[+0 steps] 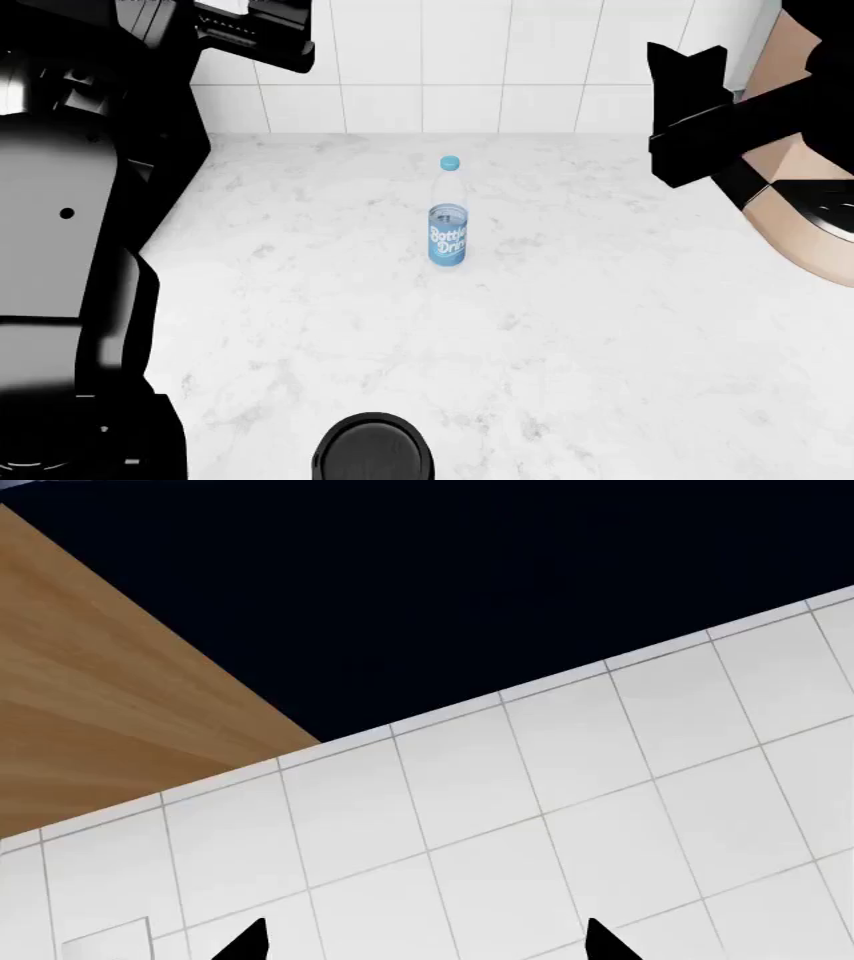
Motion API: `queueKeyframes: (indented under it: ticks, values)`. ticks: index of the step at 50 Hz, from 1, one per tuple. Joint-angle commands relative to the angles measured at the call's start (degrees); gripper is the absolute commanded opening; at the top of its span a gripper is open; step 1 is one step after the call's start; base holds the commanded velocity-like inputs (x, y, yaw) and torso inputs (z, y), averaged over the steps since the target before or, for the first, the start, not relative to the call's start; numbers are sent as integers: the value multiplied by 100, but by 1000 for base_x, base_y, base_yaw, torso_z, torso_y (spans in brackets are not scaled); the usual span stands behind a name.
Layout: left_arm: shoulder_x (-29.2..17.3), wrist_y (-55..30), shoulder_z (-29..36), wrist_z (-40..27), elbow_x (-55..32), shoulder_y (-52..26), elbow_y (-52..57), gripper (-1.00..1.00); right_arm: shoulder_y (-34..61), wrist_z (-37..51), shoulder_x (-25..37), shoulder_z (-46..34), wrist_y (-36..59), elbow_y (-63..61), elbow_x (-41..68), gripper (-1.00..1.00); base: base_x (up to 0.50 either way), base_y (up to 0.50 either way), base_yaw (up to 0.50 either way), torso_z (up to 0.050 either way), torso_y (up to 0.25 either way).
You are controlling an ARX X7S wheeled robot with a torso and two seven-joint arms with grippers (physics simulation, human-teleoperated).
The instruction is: Move the drinks to the dining counter.
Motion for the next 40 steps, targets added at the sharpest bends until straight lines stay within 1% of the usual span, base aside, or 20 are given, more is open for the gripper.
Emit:
queueKeyframes:
  ticks: [1,3,6,8,13,18,25,31,35,40]
  values:
    - [-14,88,-31,-33,-52,33,-82,100,927,457,935,-964,-6,405,1766,100,0,0,0,0,0]
    - [12,102,-81,-35,-91,34,-113,100,969,371,1023,-977,-111,326,2048,100,0,0,0,0,0]
    - [7,98,-72,-45,-96,28,-126,100,1053,321,1070,-1201,-129,27,2439,100,0,0,0,0,0]
    - [-3,57,-60,-45,-98,0,-88,100,1166,249,973,-1171,33,-4,2360,100,0,0,0,0,0]
    - [-29,33,-48,-46,-109,-18,-67,100,1351,42,988,-1382,-262,-186,3020,100,0,0,0,0,0]
    - [-32,11,-38,-60,-122,-44,-62,100,1401,-84,884,-1405,-600,-369,3367,100,0,0,0,0,0]
    - [-53,-7,-45,-76,-141,-43,-30,100,1167,-286,815,-1401,-620,-598,3510,100,0,0,0,0,0]
    - [-96,7,-79,-89,-156,3,1,100,1078,-380,745,-1320,-551,-657,3413,100,0,0,0,0,0]
    - [-120,9,-69,-98,-157,27,16,100,941,-398,768,-1380,-707,-775,3500,100,0,0,0,0,0]
    - [-118,22,-74,-113,-174,24,-11,100,815,-439,634,-1449,-792,-943,3500,100,0,0,0,0,0]
